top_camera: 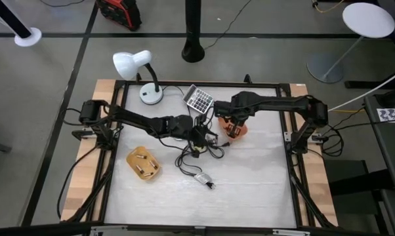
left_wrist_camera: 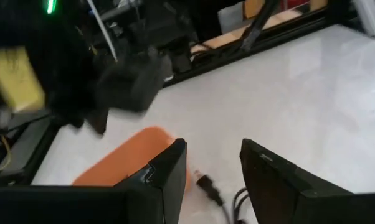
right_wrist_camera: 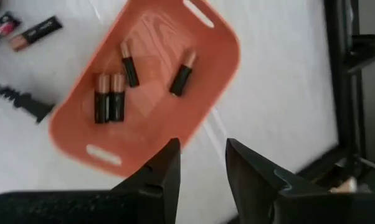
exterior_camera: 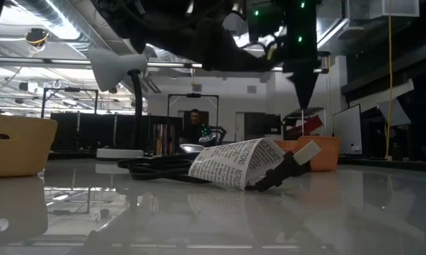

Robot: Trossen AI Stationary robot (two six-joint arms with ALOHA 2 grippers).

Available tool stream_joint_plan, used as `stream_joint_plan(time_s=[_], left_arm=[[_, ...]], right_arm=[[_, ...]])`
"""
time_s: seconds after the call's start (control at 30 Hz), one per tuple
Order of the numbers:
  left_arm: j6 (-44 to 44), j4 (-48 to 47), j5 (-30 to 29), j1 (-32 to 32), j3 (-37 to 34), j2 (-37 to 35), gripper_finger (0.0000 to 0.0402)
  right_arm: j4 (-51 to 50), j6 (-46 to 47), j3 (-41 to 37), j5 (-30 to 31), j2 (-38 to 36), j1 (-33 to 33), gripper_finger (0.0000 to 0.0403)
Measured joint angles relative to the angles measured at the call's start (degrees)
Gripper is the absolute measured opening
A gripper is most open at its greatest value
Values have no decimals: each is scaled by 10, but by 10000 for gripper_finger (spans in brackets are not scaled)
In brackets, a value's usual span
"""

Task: Sort batteries
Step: Put the brown battery into the orange bin

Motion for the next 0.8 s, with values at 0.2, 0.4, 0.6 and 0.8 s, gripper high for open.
stream_joint_plan(time_s=[0.2, 0.4, 0.6, 0.8], left_arm=[[3, 3, 3, -18, 2, -1, 143], [5, 8, 4, -30, 3, -2, 143], [5, 19, 4, -35, 3, -2, 143], [-8, -28, 4, -35, 4, -3, 143]], right_arm=[[166, -6, -72, -66, 2, -35, 120], [275, -9, -116, -141, 3, -70, 120], [291, -9, -129, -155, 7, -90, 120], [269, -20, -118, -150, 1, -113, 120]])
